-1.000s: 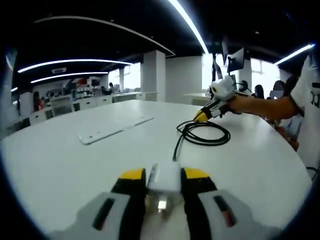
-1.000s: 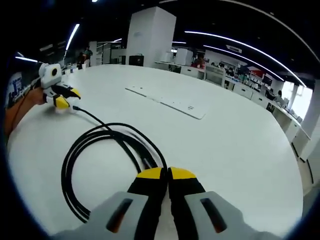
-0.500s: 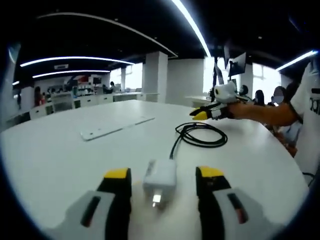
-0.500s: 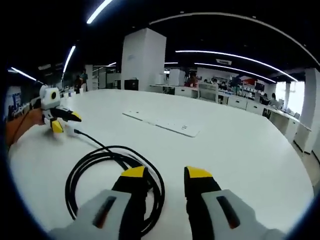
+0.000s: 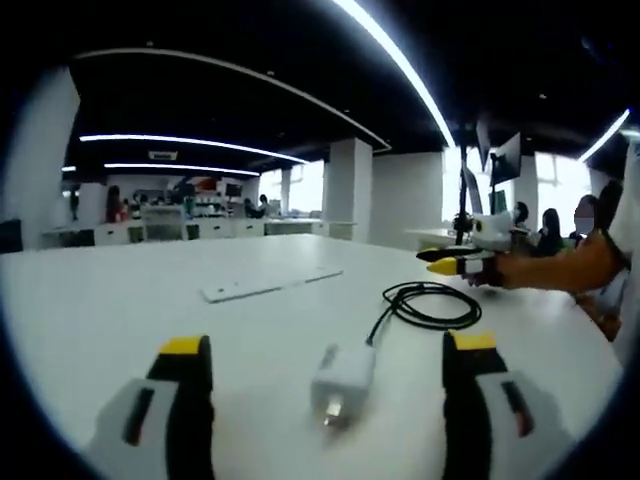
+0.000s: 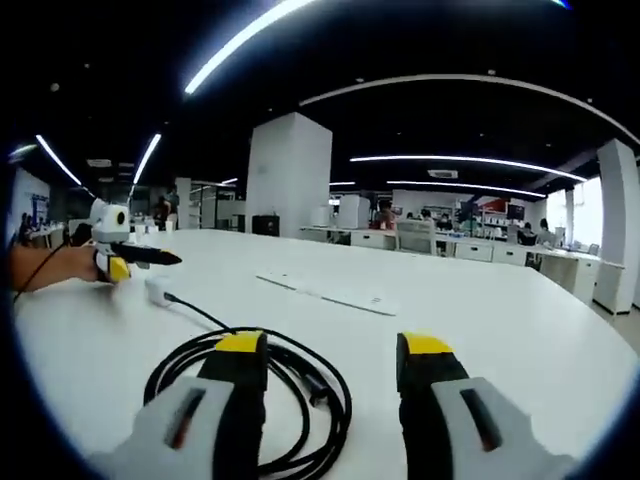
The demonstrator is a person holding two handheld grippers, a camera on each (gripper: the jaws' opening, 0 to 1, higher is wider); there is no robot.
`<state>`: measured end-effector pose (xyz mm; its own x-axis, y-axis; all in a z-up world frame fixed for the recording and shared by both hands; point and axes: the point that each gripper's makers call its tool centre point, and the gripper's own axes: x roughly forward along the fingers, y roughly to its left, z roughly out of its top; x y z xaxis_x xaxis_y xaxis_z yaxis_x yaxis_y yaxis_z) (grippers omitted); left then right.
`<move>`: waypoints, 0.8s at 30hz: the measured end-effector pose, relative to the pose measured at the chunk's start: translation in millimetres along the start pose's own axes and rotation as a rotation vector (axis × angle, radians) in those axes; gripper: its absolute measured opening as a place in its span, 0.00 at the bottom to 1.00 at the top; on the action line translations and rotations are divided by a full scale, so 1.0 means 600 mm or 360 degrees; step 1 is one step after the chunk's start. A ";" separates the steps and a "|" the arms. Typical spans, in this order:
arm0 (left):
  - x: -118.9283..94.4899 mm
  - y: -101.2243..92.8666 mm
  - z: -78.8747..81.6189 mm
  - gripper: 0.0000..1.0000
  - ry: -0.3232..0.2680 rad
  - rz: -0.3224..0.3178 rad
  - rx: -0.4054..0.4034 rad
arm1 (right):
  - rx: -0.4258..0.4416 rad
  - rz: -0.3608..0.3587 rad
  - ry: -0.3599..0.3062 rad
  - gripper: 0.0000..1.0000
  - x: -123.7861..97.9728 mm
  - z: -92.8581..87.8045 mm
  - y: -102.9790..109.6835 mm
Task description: Plug the desk Type‑C cable into the charger adapter.
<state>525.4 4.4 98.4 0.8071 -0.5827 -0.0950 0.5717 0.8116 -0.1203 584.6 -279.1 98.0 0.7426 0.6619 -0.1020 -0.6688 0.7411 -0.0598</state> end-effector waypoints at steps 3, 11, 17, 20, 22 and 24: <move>-0.005 0.004 0.002 1.00 -0.0017 0.0023 -0.0029 | -0.0024 -0.0007 -0.0042 0.53 -0.004 0.005 0.007; -0.030 0.005 0.013 1.00 -0.0073 0.0165 0.0122 | 0.0027 -0.0053 -0.0109 0.67 -0.017 0.008 0.010; -0.045 -0.010 0.010 1.00 -0.0090 0.0209 0.0145 | 0.0038 -0.0107 -0.0126 0.82 -0.029 0.011 0.013; -0.050 -0.007 0.011 1.00 -0.0107 0.0234 0.0122 | 0.0041 -0.0123 -0.0114 0.87 -0.034 0.008 0.013; -0.054 -0.007 0.014 1.00 -0.0136 0.0240 0.0103 | 0.0052 -0.0126 -0.0119 0.89 -0.039 0.009 0.015; -0.056 -0.003 0.016 1.00 -0.0148 0.0264 0.0105 | 0.0063 -0.0120 -0.0121 0.89 -0.042 0.008 0.018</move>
<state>498.6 22.6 111.1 0.8995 -0.4366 -0.0162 0.4355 0.8990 -0.0453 559.1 -287.4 104.8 0.7924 0.6096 -0.0229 -0.6100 0.7920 -0.0251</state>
